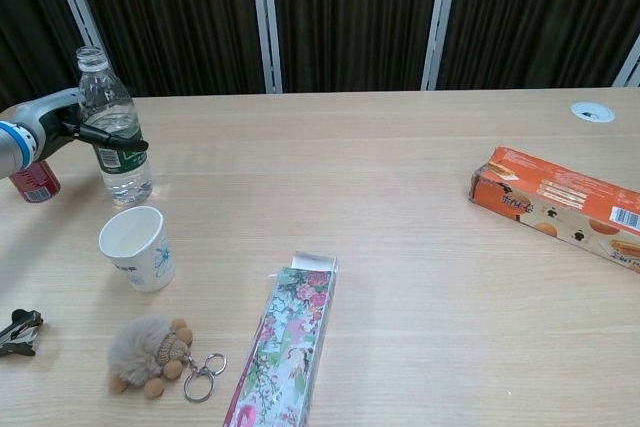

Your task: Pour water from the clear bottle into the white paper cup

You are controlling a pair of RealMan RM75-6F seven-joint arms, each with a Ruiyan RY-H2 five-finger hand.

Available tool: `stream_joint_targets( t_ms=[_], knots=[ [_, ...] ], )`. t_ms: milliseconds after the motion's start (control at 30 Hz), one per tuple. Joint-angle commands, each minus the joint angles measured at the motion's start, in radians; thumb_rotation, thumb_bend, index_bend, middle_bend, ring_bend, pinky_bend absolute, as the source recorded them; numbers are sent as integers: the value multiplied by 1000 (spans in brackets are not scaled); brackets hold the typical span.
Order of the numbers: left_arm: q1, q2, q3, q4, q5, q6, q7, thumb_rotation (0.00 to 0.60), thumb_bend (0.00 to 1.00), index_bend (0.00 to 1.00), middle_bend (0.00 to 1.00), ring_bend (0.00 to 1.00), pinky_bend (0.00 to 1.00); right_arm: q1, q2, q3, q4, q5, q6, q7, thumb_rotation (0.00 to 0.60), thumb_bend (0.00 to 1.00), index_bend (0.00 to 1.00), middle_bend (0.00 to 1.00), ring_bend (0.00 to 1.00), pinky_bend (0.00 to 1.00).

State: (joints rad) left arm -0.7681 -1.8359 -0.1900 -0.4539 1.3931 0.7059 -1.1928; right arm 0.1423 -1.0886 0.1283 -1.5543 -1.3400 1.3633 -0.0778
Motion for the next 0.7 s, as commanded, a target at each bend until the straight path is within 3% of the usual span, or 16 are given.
stream_joint_targets(
  t_ms=[33,233,467,700],
  knots=[
    [-5,-6,-7,4,-15,-29,-44,600,0,22,3,13,48,1,-1,-1,0,1,-1,-3,600,0,0,0,0,0],
    [-6,-14,-1,22,-13,-41,-92,600,35,246,147,115,113,3,-4,-2,4,2,-5,-1,600,0,0,0,0,0],
    [-12,-28,1,42,-13,-48,-121,600,326,422,281,228,240,4,-3,-3,4,2,-8,7,600,0,0,0,0,0],
    [-14,-38,-17,55,-34,-47,-121,600,522,580,428,367,370,4,-2,-4,3,3,-10,11,600,0,0,0,0,0]
  ],
)
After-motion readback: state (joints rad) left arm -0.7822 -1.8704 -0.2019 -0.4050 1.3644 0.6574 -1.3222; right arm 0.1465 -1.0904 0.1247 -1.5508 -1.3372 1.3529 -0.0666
